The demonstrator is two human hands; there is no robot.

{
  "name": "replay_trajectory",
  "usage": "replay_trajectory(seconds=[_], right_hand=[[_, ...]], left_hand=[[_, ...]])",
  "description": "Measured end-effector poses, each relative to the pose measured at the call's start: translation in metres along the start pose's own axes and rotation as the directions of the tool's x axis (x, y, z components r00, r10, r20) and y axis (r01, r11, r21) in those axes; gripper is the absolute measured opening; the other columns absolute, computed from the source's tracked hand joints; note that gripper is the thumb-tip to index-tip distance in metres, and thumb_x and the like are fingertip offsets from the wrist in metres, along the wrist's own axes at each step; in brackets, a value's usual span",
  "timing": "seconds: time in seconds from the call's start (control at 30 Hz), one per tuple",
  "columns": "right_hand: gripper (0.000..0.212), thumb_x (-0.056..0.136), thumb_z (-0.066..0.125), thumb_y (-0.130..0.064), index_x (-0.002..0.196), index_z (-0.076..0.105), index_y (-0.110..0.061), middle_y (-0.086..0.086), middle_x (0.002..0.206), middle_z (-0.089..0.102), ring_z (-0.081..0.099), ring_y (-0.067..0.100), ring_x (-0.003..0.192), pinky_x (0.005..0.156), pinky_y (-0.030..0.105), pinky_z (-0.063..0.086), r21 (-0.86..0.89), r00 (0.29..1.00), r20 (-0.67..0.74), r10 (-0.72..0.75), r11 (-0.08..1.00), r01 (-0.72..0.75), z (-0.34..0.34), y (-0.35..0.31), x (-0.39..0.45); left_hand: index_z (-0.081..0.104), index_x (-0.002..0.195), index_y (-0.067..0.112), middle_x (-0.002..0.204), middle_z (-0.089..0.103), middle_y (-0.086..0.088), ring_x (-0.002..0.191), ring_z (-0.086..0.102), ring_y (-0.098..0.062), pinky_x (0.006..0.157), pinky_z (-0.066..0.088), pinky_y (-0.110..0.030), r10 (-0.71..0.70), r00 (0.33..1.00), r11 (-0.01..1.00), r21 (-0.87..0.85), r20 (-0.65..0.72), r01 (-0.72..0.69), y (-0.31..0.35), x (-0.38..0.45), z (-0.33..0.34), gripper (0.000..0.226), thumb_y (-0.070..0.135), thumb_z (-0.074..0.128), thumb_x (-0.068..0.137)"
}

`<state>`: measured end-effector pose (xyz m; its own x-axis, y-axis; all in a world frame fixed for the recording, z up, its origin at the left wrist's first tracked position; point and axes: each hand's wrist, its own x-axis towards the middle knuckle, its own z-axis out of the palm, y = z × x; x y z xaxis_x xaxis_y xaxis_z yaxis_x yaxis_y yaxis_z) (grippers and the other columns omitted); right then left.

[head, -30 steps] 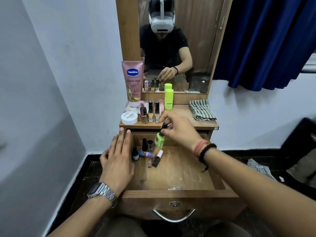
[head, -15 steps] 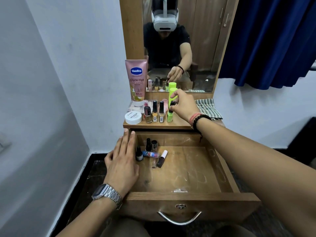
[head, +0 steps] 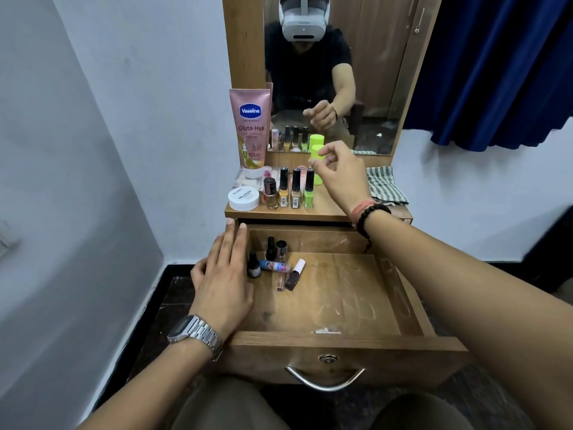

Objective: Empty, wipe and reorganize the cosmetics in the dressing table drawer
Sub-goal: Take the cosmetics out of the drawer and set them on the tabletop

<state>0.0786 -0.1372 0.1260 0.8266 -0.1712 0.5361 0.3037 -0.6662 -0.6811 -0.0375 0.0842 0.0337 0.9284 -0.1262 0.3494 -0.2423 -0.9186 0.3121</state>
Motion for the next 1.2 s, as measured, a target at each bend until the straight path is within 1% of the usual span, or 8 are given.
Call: replay_trajectory(seconds=[0.07, 0.13, 0.27, 0.43, 0.7, 0.93, 1.1, 1.2], right_hand=[[0.017, 0.092, 0.055, -0.038, 0.083, 0.059, -0.024, -0.013, 0.071, 0.057, 0.052, 0.0, 0.064, 0.059, 0.018, 0.043, 0.02, 0.997, -0.048, -0.065, 0.998, 0.066, -0.004, -0.002, -0.018], [0.021, 0.093, 0.053, -0.035, 0.078, 0.062, -0.024, -0.009, 0.074, 0.063, 0.058, 0.005, 0.068, 0.064, 0.023, 0.052, -0.015, 0.978, 0.18, -0.104, 0.994, 0.108, -0.002, 0.001, -0.04], [0.018, 0.089, 0.058, -0.016, 0.104, 0.067, -0.02, 0.0, 0.106, 0.068, 0.064, 0.016, 0.096, 0.088, 0.034, 0.053, -0.327, 0.716, 0.698, 0.022, 0.899, 0.292, 0.019, 0.023, -0.076], [0.043, 0.087, 0.051, -0.007, 0.125, 0.057, -0.025, 0.009, 0.117, 0.063, 0.062, 0.03, 0.105, 0.081, 0.035, 0.05, -0.485, 0.61, 0.765, 0.205, 0.806, 0.338, 0.043, 0.045, -0.097], [0.03, 0.093, 0.053, -0.011, 0.121, 0.06, -0.018, 0.015, 0.119, 0.06, 0.061, 0.035, 0.104, 0.085, 0.04, 0.05, -0.504, 0.621, 0.776, 0.11, 0.699, 0.507, 0.041, 0.05, -0.107], [0.016, 0.081, 0.068, -0.019, 0.096, 0.072, -0.018, 0.003, 0.098, 0.072, 0.064, 0.019, 0.093, 0.075, 0.027, 0.047, -0.402, 0.704, 0.704, 0.093, 0.87, 0.286, -0.024, 0.039, -0.086], [0.008, 0.079, 0.074, -0.021, 0.085, 0.074, -0.015, -0.005, 0.077, 0.069, 0.061, 0.007, 0.072, 0.061, 0.017, 0.047, -0.251, 0.864, 0.499, 0.071, 0.966, 0.066, -0.076, 0.019, -0.049], [0.008, 0.081, 0.075, -0.018, 0.086, 0.072, -0.012, 0.001, 0.081, 0.071, 0.064, 0.013, 0.073, 0.065, 0.025, 0.052, -0.155, 0.92, 0.385, 0.072, 0.988, -0.012, -0.086, 0.013, -0.018]], left_hand=[[-0.007, 0.149, 0.029, 0.157, -0.014, 0.008, 0.144, 0.0, -0.01, 0.107, 0.019, -0.042, 0.0, 1.0, 1.0, 0.004, -0.004, 0.0, 0.0, 0.0, 0.0, 0.091, 0.014, 0.051, 0.08], [-0.007, 0.149, 0.029, 0.157, -0.014, 0.008, 0.144, 0.001, -0.011, 0.107, 0.02, -0.042, 0.001, 1.0, 1.0, 0.013, -0.002, -0.001, 0.001, 0.001, 0.0, 0.092, 0.015, 0.051, 0.079], [-0.007, 0.149, 0.028, 0.157, -0.015, 0.008, 0.144, 0.001, -0.011, 0.107, 0.021, -0.043, -0.006, 1.0, 1.0, 0.017, 0.011, 0.006, 0.001, 0.0, 0.0, 0.095, 0.014, 0.052, 0.077], [-0.01, 0.148, 0.029, 0.156, -0.017, 0.008, 0.144, 0.0, -0.01, 0.108, 0.02, -0.042, -0.022, 0.999, 1.0, 0.015, 0.024, 0.021, 0.003, 0.0, -0.001, 0.096, 0.013, 0.052, 0.076], [-0.008, 0.148, 0.029, 0.156, -0.016, 0.009, 0.144, 0.003, -0.01, 0.106, 0.023, -0.041, -0.007, 1.0, 0.999, 0.032, 0.019, 0.006, 0.001, 0.0, 0.0, 0.097, 0.014, 0.053, 0.074], [-0.008, 0.148, 0.029, 0.156, -0.014, 0.009, 0.144, 0.005, -0.01, 0.105, 0.024, -0.041, 0.006, 1.0, 0.999, 0.044, 0.026, -0.007, 0.002, -0.001, -0.002, 0.097, 0.014, 0.054, 0.075], [-0.009, 0.148, 0.031, 0.154, -0.017, 0.011, 0.144, 0.007, -0.012, 0.105, 0.025, -0.042, 0.022, 0.999, 0.999, 0.041, 0.031, -0.023, 0.003, -0.001, -0.004, 0.099, 0.014, 0.056, 0.076], [-0.009, 0.148, 0.03, 0.153, -0.017, 0.011, 0.144, 0.007, -0.012, 0.106, 0.024, -0.042, 0.032, 0.999, 0.999, 0.042, 0.033, -0.033, 0.004, -0.001, -0.004, 0.1, 0.013, 0.057, 0.075]])
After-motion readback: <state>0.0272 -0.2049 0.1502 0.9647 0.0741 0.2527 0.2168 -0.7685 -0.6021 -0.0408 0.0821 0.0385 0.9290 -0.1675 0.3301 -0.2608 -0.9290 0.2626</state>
